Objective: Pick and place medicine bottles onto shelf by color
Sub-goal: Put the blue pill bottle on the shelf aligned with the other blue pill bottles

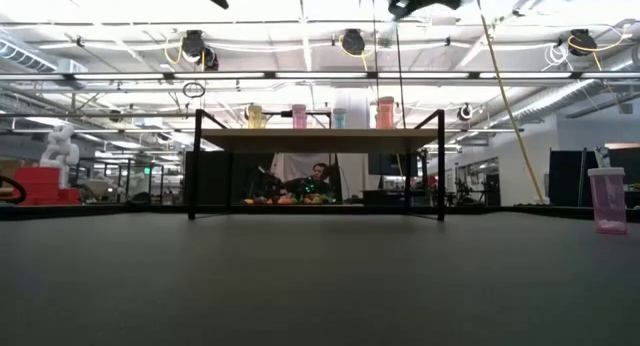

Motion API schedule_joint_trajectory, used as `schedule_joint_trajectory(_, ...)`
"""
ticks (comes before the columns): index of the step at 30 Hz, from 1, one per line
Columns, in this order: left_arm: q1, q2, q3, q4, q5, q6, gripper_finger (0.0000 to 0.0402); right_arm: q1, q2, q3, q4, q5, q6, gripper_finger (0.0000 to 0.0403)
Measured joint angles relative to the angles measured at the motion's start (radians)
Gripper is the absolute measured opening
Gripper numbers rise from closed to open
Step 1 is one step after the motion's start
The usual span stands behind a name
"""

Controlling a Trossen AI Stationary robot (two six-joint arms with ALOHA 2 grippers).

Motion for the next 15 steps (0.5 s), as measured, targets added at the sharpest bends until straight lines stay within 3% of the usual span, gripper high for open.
schedule_joint_trajectory(9, 0.044, -0.002, 0.001, -0.076, -0.037, 0.146, 0.0273, -0.034, 0.356, 0.305, 0.021, 0.015, -0.119, 0.0113)
schedule_joint_trajectory(15, 0.101, -0.008, 0.001, -0.122, -0.037, 0.220, 0.0273, -0.055, 0.482, 0.328, -0.071, -0.009, -0.115, 0.0113)
